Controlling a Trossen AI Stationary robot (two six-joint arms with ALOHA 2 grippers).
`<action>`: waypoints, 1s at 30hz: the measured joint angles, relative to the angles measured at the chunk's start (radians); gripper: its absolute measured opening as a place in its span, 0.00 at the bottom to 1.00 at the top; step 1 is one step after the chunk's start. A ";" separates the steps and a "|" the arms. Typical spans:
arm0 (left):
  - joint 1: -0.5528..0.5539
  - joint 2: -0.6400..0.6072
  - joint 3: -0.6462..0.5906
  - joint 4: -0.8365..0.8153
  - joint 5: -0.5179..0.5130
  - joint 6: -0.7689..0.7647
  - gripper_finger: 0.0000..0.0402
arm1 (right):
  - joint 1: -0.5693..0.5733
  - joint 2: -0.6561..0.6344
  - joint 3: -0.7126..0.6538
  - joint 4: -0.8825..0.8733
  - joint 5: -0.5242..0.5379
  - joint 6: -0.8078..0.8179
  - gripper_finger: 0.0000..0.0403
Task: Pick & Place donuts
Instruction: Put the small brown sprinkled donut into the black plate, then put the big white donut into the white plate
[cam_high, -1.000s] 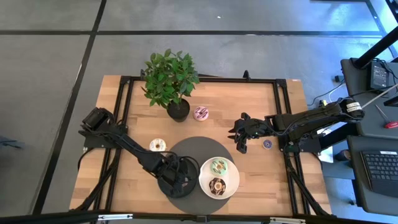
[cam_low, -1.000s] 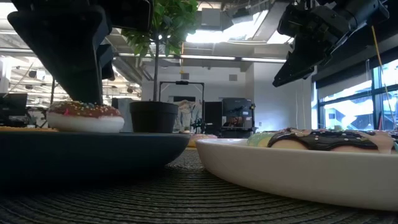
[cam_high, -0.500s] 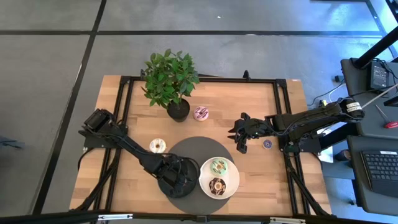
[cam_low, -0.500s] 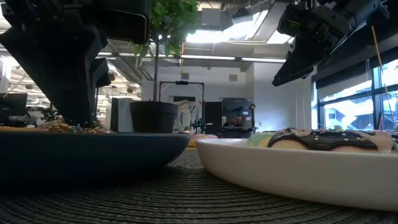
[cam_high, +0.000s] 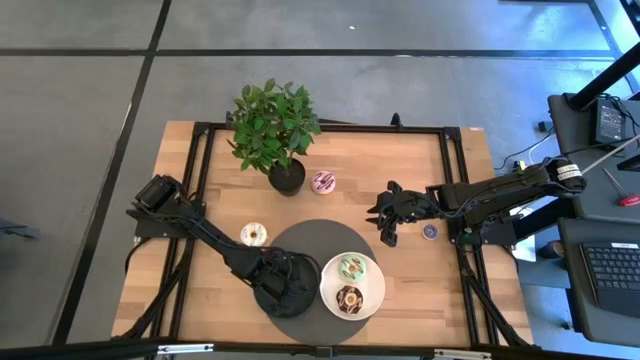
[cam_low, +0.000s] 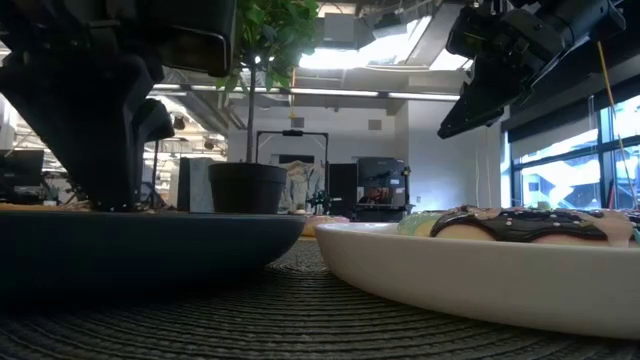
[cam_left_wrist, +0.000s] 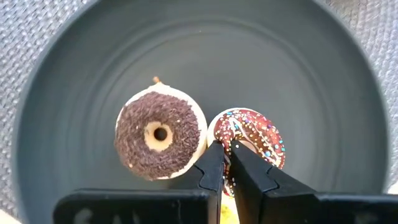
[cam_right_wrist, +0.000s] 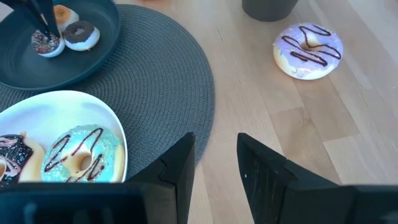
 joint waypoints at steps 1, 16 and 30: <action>0.000 0.000 0.000 -0.002 0.000 0.000 0.04 | 0.000 0.000 0.000 0.000 0.000 0.000 0.30; 0.003 0.000 0.002 0.000 -0.007 -0.007 0.23 | 0.000 0.000 0.000 0.000 0.000 -0.004 0.30; 0.009 -0.120 0.017 -0.445 -0.074 -0.408 0.30 | 0.000 0.000 0.000 -0.003 0.000 -0.005 0.30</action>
